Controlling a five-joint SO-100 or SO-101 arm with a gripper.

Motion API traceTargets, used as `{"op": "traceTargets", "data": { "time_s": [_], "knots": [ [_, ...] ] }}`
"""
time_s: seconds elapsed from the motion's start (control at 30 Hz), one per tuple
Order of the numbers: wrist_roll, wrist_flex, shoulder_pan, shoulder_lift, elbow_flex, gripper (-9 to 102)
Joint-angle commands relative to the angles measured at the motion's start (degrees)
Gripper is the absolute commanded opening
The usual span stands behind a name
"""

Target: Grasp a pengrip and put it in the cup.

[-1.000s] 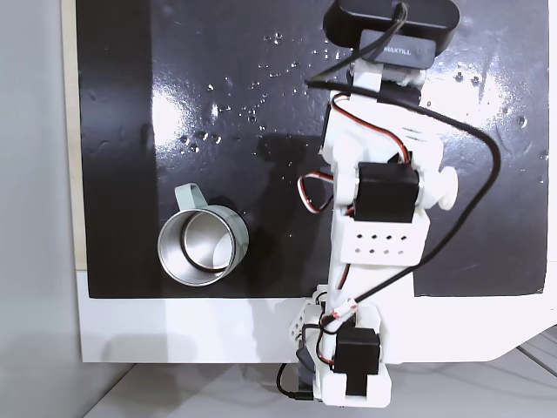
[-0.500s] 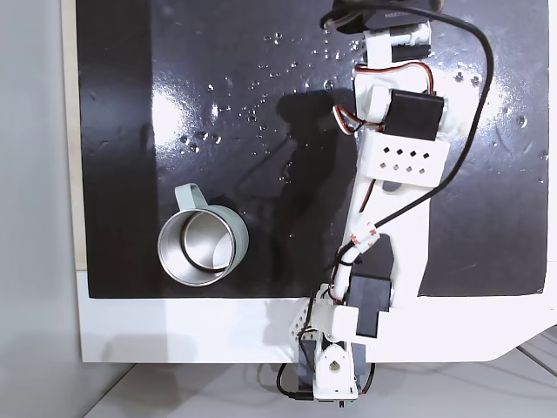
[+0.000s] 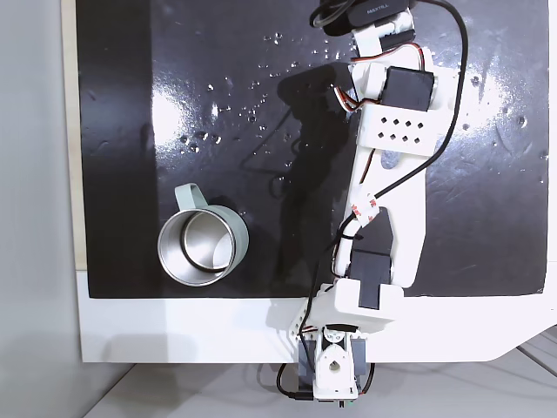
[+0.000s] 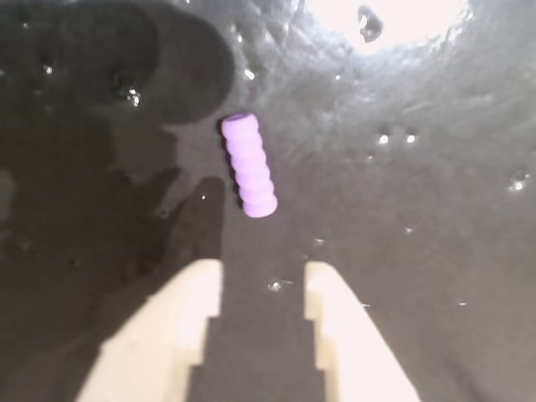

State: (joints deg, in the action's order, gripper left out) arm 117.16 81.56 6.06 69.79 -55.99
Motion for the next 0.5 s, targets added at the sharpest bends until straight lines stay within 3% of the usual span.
{"op": "traceTargets", "data": {
  "time_s": [0.0, 0.47],
  "knots": [
    [2.64, -1.76, 0.18, 2.02, -2.55, 20],
    [10.63, -11.51, 3.43, -2.99, -6.86, 25]
  ]
}}
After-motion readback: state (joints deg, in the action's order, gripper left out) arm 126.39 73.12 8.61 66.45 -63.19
